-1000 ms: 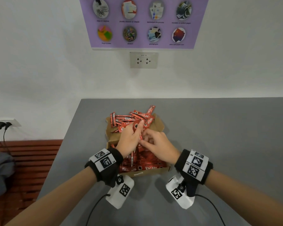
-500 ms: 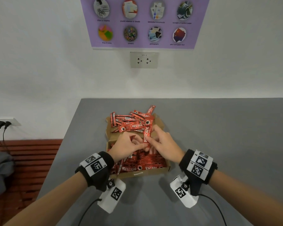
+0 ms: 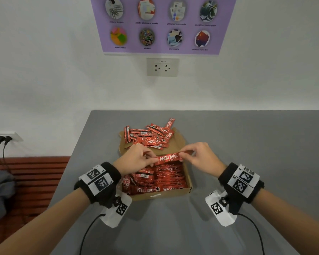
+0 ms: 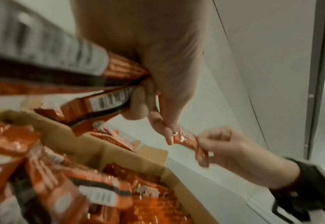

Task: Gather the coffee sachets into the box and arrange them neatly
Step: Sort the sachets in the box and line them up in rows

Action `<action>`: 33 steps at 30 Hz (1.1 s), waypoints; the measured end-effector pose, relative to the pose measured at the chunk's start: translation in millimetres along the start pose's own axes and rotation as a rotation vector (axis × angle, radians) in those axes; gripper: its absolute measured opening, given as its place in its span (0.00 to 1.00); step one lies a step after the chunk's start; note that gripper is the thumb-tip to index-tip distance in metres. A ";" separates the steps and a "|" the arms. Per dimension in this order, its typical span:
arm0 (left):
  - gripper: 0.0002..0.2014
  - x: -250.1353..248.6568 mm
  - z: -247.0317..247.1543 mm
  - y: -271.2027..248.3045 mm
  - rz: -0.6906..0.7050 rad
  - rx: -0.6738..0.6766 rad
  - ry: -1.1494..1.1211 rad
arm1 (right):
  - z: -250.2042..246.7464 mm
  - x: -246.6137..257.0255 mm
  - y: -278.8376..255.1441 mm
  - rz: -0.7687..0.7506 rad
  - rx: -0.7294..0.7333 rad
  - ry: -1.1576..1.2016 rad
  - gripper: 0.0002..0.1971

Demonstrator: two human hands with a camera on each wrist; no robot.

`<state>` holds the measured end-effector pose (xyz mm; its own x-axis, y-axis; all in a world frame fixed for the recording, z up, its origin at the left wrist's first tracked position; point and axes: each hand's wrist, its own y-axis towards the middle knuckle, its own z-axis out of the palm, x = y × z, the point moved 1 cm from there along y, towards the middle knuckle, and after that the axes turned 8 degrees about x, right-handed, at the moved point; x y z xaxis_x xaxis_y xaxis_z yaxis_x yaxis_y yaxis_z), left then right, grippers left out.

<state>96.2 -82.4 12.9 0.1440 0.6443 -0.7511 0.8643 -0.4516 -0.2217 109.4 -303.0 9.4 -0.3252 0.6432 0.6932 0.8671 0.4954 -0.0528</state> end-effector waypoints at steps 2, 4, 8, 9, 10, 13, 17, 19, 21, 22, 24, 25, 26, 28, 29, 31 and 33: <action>0.07 0.7 -4.6 0.3 0.009 0.017 0.045 | 1.1 -2.8 -3.7 0.017 0.053 -0.063 0.07; 0.07 1.1 -4.8 0.4 0.006 0.075 0.126 | 4.5 -0.3 -7.0 -0.024 0.034 -0.168 0.09; 0.09 -1.1 -0.3 1.5 0.036 0.144 0.191 | 12.1 11.5 -6.4 -0.098 0.067 -0.282 0.07; 0.09 -2.1 0.0 1.0 0.045 0.143 0.199 | 12.5 12.9 -6.1 -0.094 0.084 -0.255 0.06; 0.09 -2.2 0.5 0.3 0.051 0.140 0.202 | 12.4 13.3 -6.1 -0.076 0.109 -0.217 0.05; 0.09 -0.3 6.1 -3.1 0.071 0.149 0.140 | 13.1 9.7 -7.8 -0.005 0.189 -0.180 0.04; 0.06 6.9 17.5 -3.0 0.000 0.204 0.170 | 12.6 6.1 -10.7 0.053 0.134 -0.017 0.03; 0.06 10.1 23.3 -4.1 -0.025 0.239 0.223 | 15.5 9.8 -13.3 0.047 0.211 0.054 0.04; 0.08 11.5 29.2 -5.0 -0.024 0.264 0.297 | 20.7 12.4 -15.2 0.028 0.307 -0.017 0.05; 0.09 12.0 31.6 -5.3 -0.024 0.271 0.340 | 23.7 13.3 -15.6 0.020 0.345 -0.081 0.05; 0.08 13.2 34.0 -6.7 -0.028 0.280 0.364 | 29.5 14.0 -14.7 0.016 0.413 -0.195 0.04; 0.06 13.7 34.5 -7.5 -0.030 0.283 0.359 | 32.2 14.4 -13.7 0.013 0.441 -0.245 0.03; 0.05 14.1 34.9 -8.3 -0.029 0.286 0.363 | 34.5 14.8 -12.5 0.012 0.462 -0.294 0.04; 0.04 14.4 34.9 -9.9 -0.024 0.293 0.380 | 37.7 15.7 -9.1 0.016 0.485 -0.382 0.05; 0.03 14.4 34.7 -10.7 -0.021 0.297 0.384 | 38.9 17.1 -6.9 0.012 0.493 -0.415 0.06; 0.03 14.8 33.5 -12.0 -0.024 0.311 0.382 | 41.1 20.1 -2.2 -0.002 0.513 -0.463 0.07; 0.03 14.1 31.2 -12.6 -0.033 0.325 0.354 | 43.7 23.2 1.6 -0.007 0.532 -0.499 0.07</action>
<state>72.3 -86.8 -14.3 0.3228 0.8070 -0.4946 0.6839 -0.5601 -0.4675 86.8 -261.7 -6.0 -0.5733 0.7660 0.2908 0.6052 0.6351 -0.4800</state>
